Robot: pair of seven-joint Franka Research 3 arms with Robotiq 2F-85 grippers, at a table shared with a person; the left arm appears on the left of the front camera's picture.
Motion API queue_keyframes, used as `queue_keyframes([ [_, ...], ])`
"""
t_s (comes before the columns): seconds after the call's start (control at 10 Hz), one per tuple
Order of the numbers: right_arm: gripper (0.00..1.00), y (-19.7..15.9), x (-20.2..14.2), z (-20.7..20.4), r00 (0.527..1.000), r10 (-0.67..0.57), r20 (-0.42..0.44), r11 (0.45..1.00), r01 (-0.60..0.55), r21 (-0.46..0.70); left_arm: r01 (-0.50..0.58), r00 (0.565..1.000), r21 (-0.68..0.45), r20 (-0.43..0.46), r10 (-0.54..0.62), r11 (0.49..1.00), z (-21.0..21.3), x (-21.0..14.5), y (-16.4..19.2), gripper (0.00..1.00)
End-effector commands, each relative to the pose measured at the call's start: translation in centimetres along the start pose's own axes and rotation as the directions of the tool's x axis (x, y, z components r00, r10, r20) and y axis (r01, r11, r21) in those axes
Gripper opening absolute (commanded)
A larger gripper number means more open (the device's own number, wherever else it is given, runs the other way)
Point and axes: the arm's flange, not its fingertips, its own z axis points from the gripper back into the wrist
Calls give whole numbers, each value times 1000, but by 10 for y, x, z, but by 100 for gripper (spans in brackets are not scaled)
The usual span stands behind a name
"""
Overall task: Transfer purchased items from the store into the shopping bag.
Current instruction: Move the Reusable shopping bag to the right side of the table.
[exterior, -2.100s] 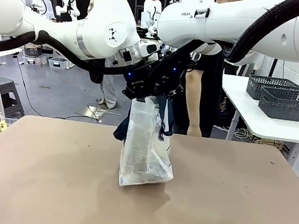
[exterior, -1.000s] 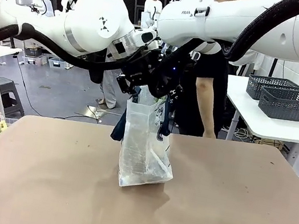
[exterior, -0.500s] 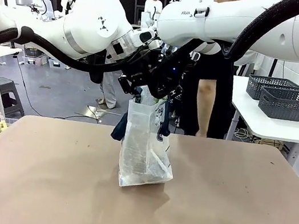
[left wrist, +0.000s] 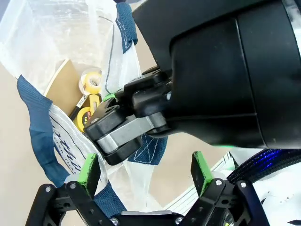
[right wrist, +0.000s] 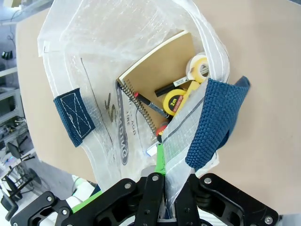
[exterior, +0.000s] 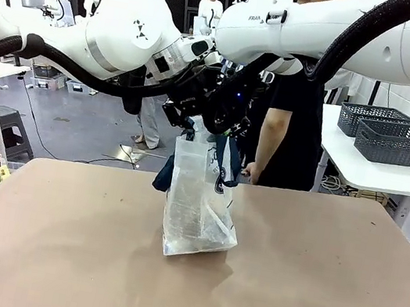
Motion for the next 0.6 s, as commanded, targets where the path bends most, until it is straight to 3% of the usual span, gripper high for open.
queue_keyframes([
  [0.0,0,1,6,2,1000,16,-15,1000,-15,28,26,1000,-30,13,-25,999,2,-10,4,100],
  [0.5,0,0,6,0,1000,15,-18,999,-15,33,-21,995,21,-98,23,1000,-22,-1,10,100],
])
